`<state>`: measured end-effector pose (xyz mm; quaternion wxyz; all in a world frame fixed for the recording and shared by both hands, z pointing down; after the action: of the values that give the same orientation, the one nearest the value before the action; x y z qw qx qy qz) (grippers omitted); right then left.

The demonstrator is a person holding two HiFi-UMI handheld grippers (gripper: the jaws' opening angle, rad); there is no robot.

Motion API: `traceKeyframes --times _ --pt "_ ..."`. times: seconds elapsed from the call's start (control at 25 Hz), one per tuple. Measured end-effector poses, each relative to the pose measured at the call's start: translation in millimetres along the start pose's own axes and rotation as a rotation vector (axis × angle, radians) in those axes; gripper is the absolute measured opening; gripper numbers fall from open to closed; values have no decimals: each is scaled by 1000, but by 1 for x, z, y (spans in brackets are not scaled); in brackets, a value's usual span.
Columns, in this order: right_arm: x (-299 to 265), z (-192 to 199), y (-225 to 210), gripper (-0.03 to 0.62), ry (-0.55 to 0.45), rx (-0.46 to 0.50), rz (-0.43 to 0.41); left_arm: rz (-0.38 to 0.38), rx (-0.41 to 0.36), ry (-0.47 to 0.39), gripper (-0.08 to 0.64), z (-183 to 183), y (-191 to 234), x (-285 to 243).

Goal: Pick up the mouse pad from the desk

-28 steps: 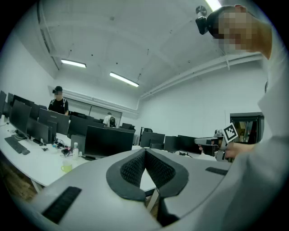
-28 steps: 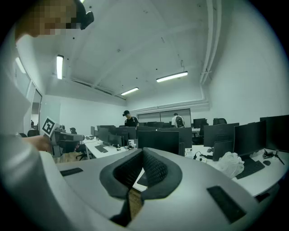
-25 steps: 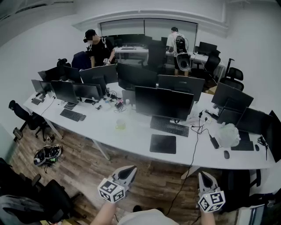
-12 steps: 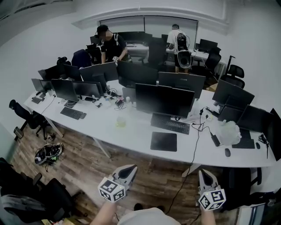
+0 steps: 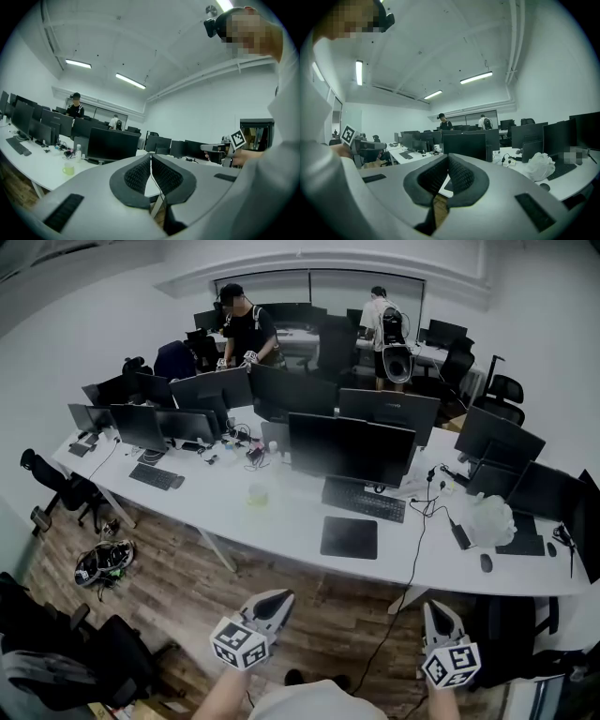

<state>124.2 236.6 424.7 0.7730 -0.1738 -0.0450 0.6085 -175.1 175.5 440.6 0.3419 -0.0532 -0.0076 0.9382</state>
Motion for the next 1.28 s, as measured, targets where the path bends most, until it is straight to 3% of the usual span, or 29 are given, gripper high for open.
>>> traceKeyframes --times 0.48,1.08,1.28 --pt "4 8 -19 11 48 -12 -47 -34 44 10 97 7 -22 -6" --pt "14 10 -45 11 74 -16 -105 -99 57 10 262 7 -56 -7" --pt "15 16 -47 11 81 -46 -104 -103 79 17 267 13 -61 -6"
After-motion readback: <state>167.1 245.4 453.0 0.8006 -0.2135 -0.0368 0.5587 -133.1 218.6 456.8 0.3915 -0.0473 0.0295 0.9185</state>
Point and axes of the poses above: the fingertips, and each gripper's own axes: x backward along the fingers, y to its left, z out of its underside, the point moved 1 cm from there along x, backward along the fingers, and after that the axes turned 15 degrees about -x, right-handed, at the moved point
